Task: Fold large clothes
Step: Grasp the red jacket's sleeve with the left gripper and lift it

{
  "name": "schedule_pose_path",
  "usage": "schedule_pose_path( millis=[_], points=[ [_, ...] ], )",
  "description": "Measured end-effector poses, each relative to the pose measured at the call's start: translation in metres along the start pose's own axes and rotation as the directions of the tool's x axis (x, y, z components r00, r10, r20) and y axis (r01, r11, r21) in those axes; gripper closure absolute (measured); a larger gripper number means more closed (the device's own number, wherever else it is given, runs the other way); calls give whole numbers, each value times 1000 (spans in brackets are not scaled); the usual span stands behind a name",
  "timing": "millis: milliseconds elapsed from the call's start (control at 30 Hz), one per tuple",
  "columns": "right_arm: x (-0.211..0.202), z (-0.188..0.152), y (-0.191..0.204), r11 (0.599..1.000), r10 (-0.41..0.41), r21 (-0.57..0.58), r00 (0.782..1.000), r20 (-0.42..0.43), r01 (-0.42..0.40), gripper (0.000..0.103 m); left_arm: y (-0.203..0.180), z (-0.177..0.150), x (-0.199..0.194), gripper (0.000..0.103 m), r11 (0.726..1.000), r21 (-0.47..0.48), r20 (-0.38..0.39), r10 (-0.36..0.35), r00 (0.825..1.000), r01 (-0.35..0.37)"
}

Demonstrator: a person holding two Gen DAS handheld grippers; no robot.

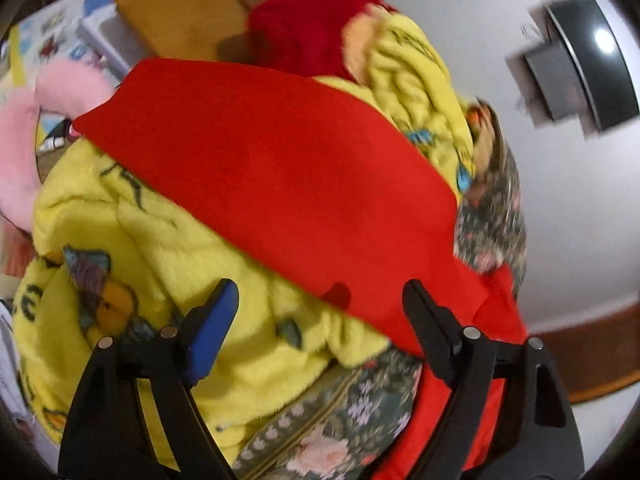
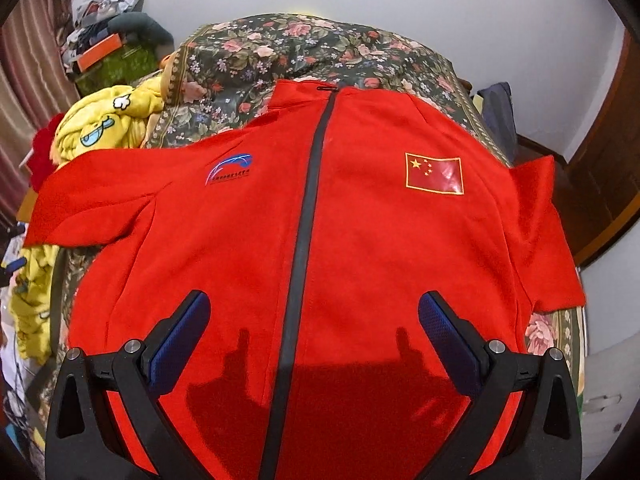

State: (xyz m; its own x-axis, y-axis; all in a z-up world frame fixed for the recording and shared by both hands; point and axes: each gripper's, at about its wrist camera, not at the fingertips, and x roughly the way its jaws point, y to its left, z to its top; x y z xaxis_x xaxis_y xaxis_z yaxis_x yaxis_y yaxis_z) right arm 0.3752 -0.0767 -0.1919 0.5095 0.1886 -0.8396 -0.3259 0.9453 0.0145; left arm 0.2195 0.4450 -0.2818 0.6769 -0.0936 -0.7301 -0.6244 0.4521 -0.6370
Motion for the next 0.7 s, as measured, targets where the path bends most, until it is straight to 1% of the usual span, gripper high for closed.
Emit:
schedule_pose_path(
  millis=[67, 133, 167, 233, 267, 333, 400, 433, 500, 533, 567, 633, 700],
  points=[
    [0, -1, 0, 1000, -5, -9, 1000, 4, 5, 0, 8, 9, -2, 32, 999, -43, 19, -24, 1000, 25],
    [3, -2, 2, 1000, -5, -16, 1000, 2, 5, 0, 15, 16, -4, 32, 997, -62, 44, -36, 998, 39],
    [7, 1, 3, 1000, -3, -18, 1000, -2, 3, 0, 18, 21, -4, 34, 997, -66, 52, -28, 998, 31],
    [14, 6, 7, 1000, 0, -22, 1000, -9, 0, 0, 23, 29, 0, 44, 997, -75, 67, 6, 998, -1],
    [14, 5, 7, 1000, -1, -27, 1000, -11, 1, 0, 25, 32, 2, 52, 996, -85, 76, 38, 996, -32],
    [16, 5, 8, 999, -11, -30, 1000, -12, 11, 0, 27, 39, 6, 60, 993, -90, 89, 80, 993, -72],
    [17, 5, 9, 999, -18, -31, 1000, -11, 18, 0, 25, 43, 8, 74, 988, -83, 102, 135, 986, -127],
    [17, 4, 8, 999, -20, -29, 1000, -14, 20, 0, 23, 43, 8, 77, 986, -72, 108, 155, 982, -147],
    [16, 2, 4, 1000, -16, -17, 1000, -22, 16, 0, 9, 44, 5, 88, 973, -4, 143, 228, 963, -230],
    [15, 2, 4, 1000, -16, -12, 1000, -24, 16, 0, 4, 45, 4, 90, 967, 20, 158, 249, 956, -255],
    [14, 3, 0, 1000, -14, -4, 1000, -25, 14, 0, -5, 44, 0, 92, 954, 60, 187, 277, 943, -292],
    [10, 5, -4, 1000, -13, 10, 1000, -21, 13, 0, -28, 42, -8, 99, 924, 135, 246, 318, 916, -357],
    [5, 6, -9, 1000, -6, 27, 1000, -12, 6, 0, -59, 39, -20, 99, 886, 215, 323, 333, 886, -411]
  ],
)
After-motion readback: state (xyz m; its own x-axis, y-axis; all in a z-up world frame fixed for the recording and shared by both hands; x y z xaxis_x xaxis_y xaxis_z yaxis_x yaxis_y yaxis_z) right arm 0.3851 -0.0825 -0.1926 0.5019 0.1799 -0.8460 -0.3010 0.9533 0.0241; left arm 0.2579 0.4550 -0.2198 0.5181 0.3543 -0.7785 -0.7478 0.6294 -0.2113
